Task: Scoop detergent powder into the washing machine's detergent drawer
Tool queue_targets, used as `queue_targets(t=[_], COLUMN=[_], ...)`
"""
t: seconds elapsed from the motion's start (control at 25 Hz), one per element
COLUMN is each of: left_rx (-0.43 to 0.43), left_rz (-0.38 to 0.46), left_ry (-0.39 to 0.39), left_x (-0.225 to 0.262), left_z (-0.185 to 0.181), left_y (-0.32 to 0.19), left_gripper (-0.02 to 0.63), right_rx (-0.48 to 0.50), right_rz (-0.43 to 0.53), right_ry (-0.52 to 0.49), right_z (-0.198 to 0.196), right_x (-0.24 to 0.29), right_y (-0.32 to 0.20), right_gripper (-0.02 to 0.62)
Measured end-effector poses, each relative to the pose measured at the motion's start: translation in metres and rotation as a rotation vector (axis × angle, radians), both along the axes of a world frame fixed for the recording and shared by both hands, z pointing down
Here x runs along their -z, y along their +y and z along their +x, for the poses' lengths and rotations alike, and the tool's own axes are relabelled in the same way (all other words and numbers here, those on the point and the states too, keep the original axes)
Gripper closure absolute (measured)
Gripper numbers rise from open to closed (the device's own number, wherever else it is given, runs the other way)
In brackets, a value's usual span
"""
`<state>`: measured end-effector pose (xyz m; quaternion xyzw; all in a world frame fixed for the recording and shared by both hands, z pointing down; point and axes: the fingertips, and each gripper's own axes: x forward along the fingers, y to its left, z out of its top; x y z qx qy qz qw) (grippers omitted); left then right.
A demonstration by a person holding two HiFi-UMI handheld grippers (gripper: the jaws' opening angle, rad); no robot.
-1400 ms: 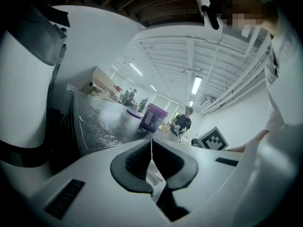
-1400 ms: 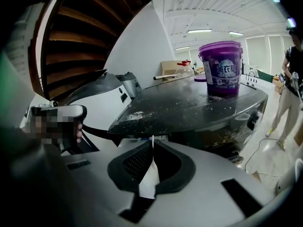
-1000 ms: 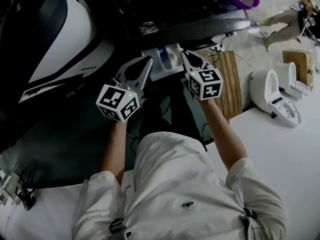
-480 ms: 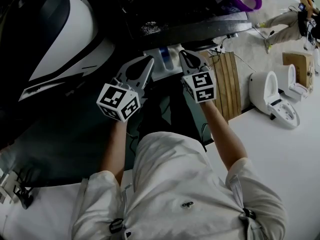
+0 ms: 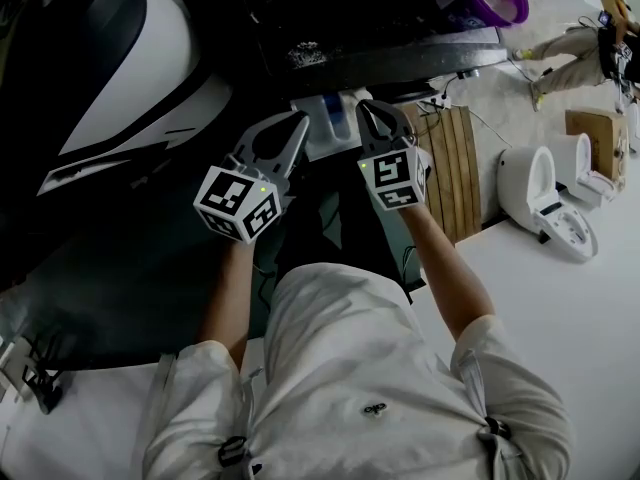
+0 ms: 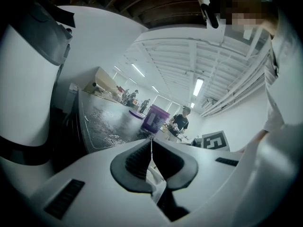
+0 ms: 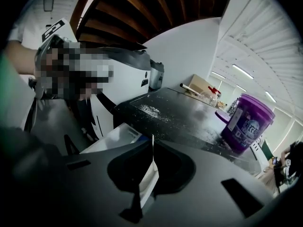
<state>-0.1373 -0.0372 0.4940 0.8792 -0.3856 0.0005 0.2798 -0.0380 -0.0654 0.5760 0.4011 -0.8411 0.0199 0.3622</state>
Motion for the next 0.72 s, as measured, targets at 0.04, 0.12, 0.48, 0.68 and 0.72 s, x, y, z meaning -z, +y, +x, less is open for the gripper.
queue_targets(t=[0.04,0.12,0.48,0.68,0.72], left_rx=[0.0,0.0,0.006,0.002,0.002], left_rz=[0.0,-0.001,-0.001,0.003,0.004], left_ry=[0.001,0.001,-0.001,0.002,0.002], left_x=[0.0,0.0,-0.002,-0.001,0.0], left_z=[0.0,0.0,-0.003,-0.002,-0.002], left_y=[0.0,0.001,0.004,0.005,0.005], left_gripper=[0.584,0.584,0.584,0.584,0.584], right_rx=[0.009,0.018,0.129,0.149,0.151], right_rz=[0.006,0.015,0.129,0.167,0.18], right_ry=[0.015,0.037,0.158,0.189,0.194], right_z=[-0.001,0.0,-0.01,-0.013,-0.013], right_x=[-0.001,-0.004,-0.001,-0.001,0.0], right_y=[0.001,0.003,0.01,0.014,0.015], right_gripper=[0.583,0.583,0.583,0.583,0.583])
